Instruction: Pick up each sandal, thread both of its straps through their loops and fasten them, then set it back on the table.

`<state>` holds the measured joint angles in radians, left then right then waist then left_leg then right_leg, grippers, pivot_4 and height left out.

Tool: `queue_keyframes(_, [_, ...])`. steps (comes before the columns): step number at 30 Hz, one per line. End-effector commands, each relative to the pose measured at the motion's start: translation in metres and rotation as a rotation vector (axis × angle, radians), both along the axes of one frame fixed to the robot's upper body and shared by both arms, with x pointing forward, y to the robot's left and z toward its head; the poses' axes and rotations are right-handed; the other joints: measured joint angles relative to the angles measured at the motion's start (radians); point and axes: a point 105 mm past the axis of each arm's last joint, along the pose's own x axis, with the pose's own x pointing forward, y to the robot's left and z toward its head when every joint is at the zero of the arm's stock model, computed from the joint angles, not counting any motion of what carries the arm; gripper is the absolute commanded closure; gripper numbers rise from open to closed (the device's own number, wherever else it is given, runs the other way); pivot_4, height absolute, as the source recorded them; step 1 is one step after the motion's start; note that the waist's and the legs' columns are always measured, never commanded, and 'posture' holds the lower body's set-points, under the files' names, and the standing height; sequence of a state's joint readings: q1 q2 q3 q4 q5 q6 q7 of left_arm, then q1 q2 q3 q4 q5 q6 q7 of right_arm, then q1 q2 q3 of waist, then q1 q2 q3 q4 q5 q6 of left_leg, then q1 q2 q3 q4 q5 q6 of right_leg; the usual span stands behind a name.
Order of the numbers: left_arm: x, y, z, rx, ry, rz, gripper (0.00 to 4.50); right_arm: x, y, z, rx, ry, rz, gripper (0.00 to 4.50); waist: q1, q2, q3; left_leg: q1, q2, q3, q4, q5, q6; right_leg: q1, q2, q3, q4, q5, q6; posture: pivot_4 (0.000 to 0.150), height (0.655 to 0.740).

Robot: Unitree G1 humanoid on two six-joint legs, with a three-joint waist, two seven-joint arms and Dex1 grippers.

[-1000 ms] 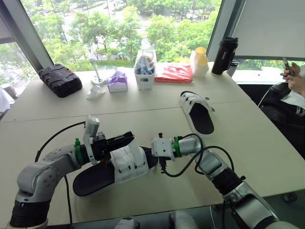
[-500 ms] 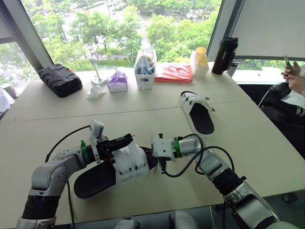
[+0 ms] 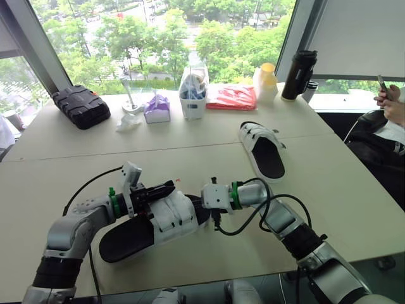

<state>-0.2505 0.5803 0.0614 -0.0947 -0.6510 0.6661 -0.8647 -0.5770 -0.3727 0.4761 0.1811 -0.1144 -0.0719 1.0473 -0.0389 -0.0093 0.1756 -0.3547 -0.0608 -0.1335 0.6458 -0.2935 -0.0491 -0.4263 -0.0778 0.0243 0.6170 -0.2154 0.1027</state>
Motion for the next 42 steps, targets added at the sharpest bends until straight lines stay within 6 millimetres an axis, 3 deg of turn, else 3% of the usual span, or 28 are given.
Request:
queue_keyframes(1, [0.003, 0.011, -0.017, 0.109, 0.039, 0.046, 2.97, -0.003, -0.001, -0.009, -0.034, 0.021, 0.003, 4.50, 0.000, 0.000, 0.000, 0.000, 0.000, 0.000, 0.000, 0.000, 0.000, 0.000, 0.000, 0.000, 0.000, 0.000, 0.000, 0.150, 0.7400])
queue_keyframes(4, [0.008, 0.011, -0.019, 0.139, 0.044, 0.060, 1.53, -0.003, -0.002, -0.009, -0.034, 0.020, 0.000, 4.50, 0.000, 0.000, 0.000, 0.000, 0.000, 0.000, 0.000, 0.000, 0.000, 0.000, 0.000, 0.000, 0.000, 0.000, 0.000, 0.150, 0.7400])
queue_keyframes(11, [0.019, 0.007, -0.015, 0.192, 0.031, 0.095, 1.53, -0.002, -0.001, -0.009, -0.029, 0.019, -0.004, 4.50, 0.000, 0.000, 0.000, 0.000, 0.000, 0.000, 0.000, 0.000, 0.000, 0.000, 0.000, 0.000, 0.000, 0.000, 0.000, 0.150, 0.7400])
queue_keyframes(18, [0.034, 0.025, -0.002, 0.208, -0.008, 0.228, 1.53, -0.003, 0.000, -0.009, -0.031, 0.019, 0.000, 4.50, -0.002, 0.000, 0.000, -0.001, 0.000, -0.001, 0.000, 0.000, 0.000, 0.000, 0.000, 0.000, 0.000, 0.000, 0.000, 0.150, 0.7400])
queue_keyframes(22, [0.022, 0.032, 0.014, 0.138, -0.046, 0.201, 1.53, -0.002, 0.000, -0.008, -0.027, 0.017, 0.002, 4.50, -0.004, 0.000, 0.000, -0.001, 0.000, -0.002, 0.000, 0.000, 0.000, -0.001, 0.000, 0.000, 0.000, 0.000, 0.000, 0.150, 0.7400])
queue_keyframes(25, [-0.001, 0.045, 0.033, 0.078, -0.100, 0.154, 1.53, -0.004, 0.000, 0.000, -0.007, 0.009, 0.005, 4.50, -0.005, 0.000, 0.000, -0.001, 0.001, -0.002, -0.001, 0.000, 0.000, -0.002, 0.000, 0.000, 0.000, 0.000, 0.000, 0.150, 0.7400])
queue_keyframes(28, [-0.008, 0.052, 0.039, 0.075, -0.124, 0.149, 1.53, -0.004, -0.001, 0.005, 0.003, 0.001, 0.006, 4.50, 0.002, 0.000, 0.000, -0.002, 0.001, -0.002, -0.001, 0.000, 0.000, -0.002, 0.000, 0.000, 0.000, 0.000, 0.000, 0.150, 0.7400])
queue_keyframes(31, [-0.020, 0.060, 0.042, 0.182, -0.229, 0.111, 1.53, -0.001, -0.004, 0.020, 0.023, -0.029, -0.008, 4.50, 0.004, 0.000, 0.001, -0.002, 0.000, -0.002, 0.000, 0.000, 0.000, -0.001, -0.001, 0.000, -0.001, 0.000, 0.000, 0.150, 0.7400])
queue_keyframes(34, [-0.029, 0.062, 0.047, 0.357, -0.454, 0.042, 1.53, 0.000, -0.007, 0.036, 0.057, -0.035, -0.025, 4.50, 0.005, 0.000, 0.001, -0.002, 0.000, -0.001, 0.000, 0.000, 0.000, -0.001, -0.001, 0.000, -0.002, 0.000, 0.000, 0.150, 0.7400])
queue_keyframes(42, [-0.044, 0.070, 0.026, 0.642, -0.758, -0.122, 1.53, 0.001, -0.034, 0.063, 0.048, -0.031, -0.095, 4.50, 0.025, 0.001, 0.001, -0.003, 0.000, 0.002, -0.001, 0.000, 0.000, -0.002, -0.002, 0.000, -0.003, -0.002, -0.004, 0.150, 0.7400])
